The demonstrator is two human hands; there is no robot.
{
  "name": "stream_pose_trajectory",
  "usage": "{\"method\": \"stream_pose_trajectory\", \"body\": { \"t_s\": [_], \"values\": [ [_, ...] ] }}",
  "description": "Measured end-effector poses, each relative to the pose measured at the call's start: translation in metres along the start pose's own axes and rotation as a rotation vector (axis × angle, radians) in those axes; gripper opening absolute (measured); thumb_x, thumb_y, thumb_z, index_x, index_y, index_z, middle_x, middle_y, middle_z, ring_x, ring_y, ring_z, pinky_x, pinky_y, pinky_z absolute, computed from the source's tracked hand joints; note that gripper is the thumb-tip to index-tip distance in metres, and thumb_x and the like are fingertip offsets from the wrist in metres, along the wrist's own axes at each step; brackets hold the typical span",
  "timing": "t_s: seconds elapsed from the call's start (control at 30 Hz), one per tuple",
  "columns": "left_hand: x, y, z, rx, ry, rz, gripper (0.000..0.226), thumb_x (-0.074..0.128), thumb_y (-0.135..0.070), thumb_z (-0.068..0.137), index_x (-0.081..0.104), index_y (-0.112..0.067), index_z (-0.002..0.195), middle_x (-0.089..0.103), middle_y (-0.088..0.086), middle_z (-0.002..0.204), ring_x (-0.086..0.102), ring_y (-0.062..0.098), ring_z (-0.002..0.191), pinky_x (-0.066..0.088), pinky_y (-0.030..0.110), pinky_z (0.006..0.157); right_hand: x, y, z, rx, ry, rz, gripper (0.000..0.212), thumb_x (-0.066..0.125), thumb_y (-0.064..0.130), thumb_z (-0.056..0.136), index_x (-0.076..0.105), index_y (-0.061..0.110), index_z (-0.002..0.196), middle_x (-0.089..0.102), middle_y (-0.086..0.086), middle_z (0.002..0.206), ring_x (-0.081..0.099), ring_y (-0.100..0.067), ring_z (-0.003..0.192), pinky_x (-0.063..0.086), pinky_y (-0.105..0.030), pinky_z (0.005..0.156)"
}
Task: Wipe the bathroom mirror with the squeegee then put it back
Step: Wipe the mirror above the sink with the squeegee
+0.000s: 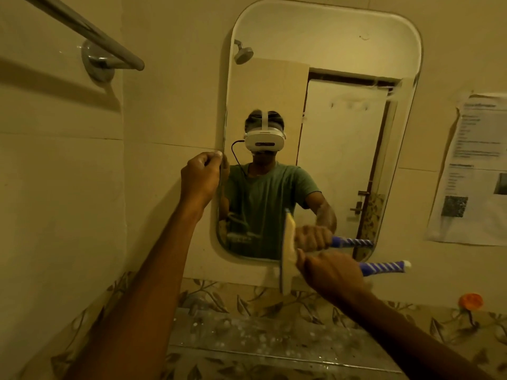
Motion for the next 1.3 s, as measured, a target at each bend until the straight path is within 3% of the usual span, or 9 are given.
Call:
{"method": "stream_pose_trajectory", "body": {
  "t_s": [0.13,0.23,0.33,0.47,0.6,0.87,1.07,1.2,1.3],
  "values": [
    [-0.002,0.013,-0.01,-0.033,0.028,0.046,0.027,0.047,-0.038,0.099,0.067,-0.023,0.087,0.072,0.007,0.093,0.069,0.022,0.09,0.058,0.045,0.084,-0.014,0.071,0.038,-0.078,-0.074,0.053,0.048,0.023,0.044,0.105,0.059,0.019,0.084,0.043,0.006,0.058,0.05,-0.013,0.052,0.046,-0.03,0.055],
    [0.0,0.021,-0.019,-0.038,0.059,0.077,0.026,0.042,-0.035,0.101,0.065,-0.021,0.098,0.07,0.002,0.099,0.064,0.013,0.091,0.055,0.028,0.077,-0.016,0.103,0.058,-0.058,-0.107,0.043,0.048,0.025,0.042,0.105,0.055,0.017,0.076,0.045,0.004,0.06,0.053,-0.015,0.055,0.044,-0.03,0.056],
    [0.001,0.02,-0.021,-0.09,0.09,0.059,0.029,0.04,-0.036,0.102,0.064,-0.02,0.107,0.068,0.003,0.106,0.063,0.018,0.101,0.054,0.033,0.087,-0.015,0.087,0.052,-0.021,-0.072,0.078,0.044,0.027,0.041,0.105,0.061,0.015,0.093,0.057,0.001,0.076,0.062,-0.018,0.071,0.048,-0.032,0.063],
    [0.002,0.018,-0.021,-0.101,0.098,0.054,0.02,0.041,-0.033,0.101,0.059,-0.028,0.093,0.061,-0.011,0.089,0.059,0.013,0.096,0.052,0.035,0.092,-0.003,0.019,0.019,0.036,0.007,0.043,0.035,0.033,0.04,0.103,0.049,0.018,0.126,0.059,-0.006,0.119,0.062,-0.022,0.098,0.055,-0.035,0.073],
    [0.001,0.018,-0.024,-0.094,0.086,0.056,0.018,0.043,-0.031,0.1,0.059,-0.024,0.098,0.061,-0.006,0.092,0.06,0.017,0.099,0.053,0.037,0.092,0.004,-0.011,0.0,0.122,0.085,0.002,0.03,0.031,0.041,0.103,0.054,0.022,0.106,0.055,0.005,0.085,0.057,-0.013,0.073,0.049,-0.028,0.068],
    [0.001,0.017,-0.025,-0.143,0.027,0.053,0.022,0.042,-0.03,0.1,0.061,-0.022,0.094,0.067,0.008,0.105,0.063,0.026,0.101,0.053,0.045,0.093,-0.013,0.077,0.047,-0.035,-0.131,0.031,0.039,0.029,0.038,0.105,0.061,0.017,0.107,0.054,0.003,0.077,0.054,-0.017,0.063,0.042,-0.031,0.054],
    [0.004,0.016,-0.027,-0.143,-0.021,0.054,0.018,0.045,-0.033,0.098,0.06,-0.024,0.092,0.063,0.001,0.096,0.062,0.024,0.1,0.054,0.045,0.091,-0.002,0.006,0.022,0.062,-0.045,0.077,0.041,0.033,0.036,0.103,0.039,0.017,0.138,0.049,-0.012,0.135,0.058,-0.028,0.111,0.054,-0.034,0.072],
    [0.005,0.021,-0.028,-0.14,-0.026,0.063,0.018,0.046,-0.033,0.098,0.06,-0.022,0.1,0.062,0.002,0.101,0.061,0.024,0.102,0.053,0.045,0.091,0.0,-0.067,-0.012,0.225,-0.026,-0.062,0.03,0.03,0.041,0.103,0.053,0.023,0.108,0.058,0.006,0.08,0.049,-0.005,0.058,0.029,-0.017,0.046],
    [0.008,0.019,-0.029,-0.133,-0.02,0.089,0.026,0.046,-0.035,0.098,0.062,-0.018,0.11,0.062,0.002,0.105,0.058,0.019,0.099,0.052,0.037,0.084,-0.005,-0.091,-0.029,0.326,-0.028,-0.071,0.04,0.021,0.044,0.103,0.051,0.025,0.085,0.047,0.008,0.062,0.044,-0.003,0.052,0.027,-0.019,0.047]
  ]
}}
Point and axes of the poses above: each hand's wrist, its own z-axis towards the middle knuckle, its own x-axis out of the palm, y = z × x, the point moved 3 cm from there along z, towards the middle knuckle
